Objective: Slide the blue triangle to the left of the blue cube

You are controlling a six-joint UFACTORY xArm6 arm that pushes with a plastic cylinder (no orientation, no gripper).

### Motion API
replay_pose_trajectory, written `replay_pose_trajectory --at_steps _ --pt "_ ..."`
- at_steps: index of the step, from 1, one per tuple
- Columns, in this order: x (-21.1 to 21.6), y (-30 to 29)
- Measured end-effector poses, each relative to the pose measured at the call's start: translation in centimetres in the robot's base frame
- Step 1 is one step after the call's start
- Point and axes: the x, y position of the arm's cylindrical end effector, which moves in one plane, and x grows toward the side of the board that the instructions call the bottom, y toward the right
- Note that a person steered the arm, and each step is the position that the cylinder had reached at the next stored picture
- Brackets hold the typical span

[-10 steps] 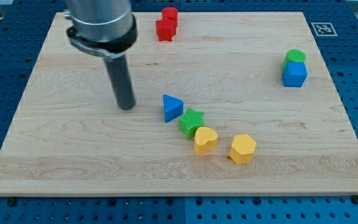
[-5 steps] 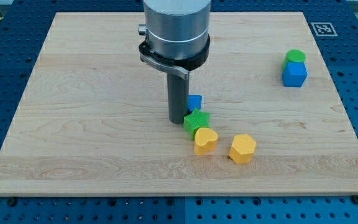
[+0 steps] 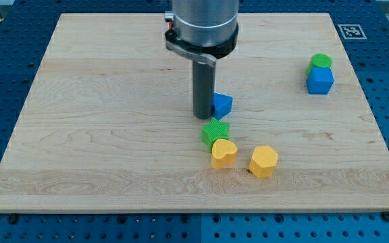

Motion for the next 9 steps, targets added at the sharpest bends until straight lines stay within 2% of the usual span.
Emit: replay_pose_trajectory --at_steps 2,6,7,8,9 --pt "-0.4 6.0" --pt "-4.5 13.9" --pt "-4.6 13.9" --pt "-4.8 9.7" --pt "-8.5 5.9"
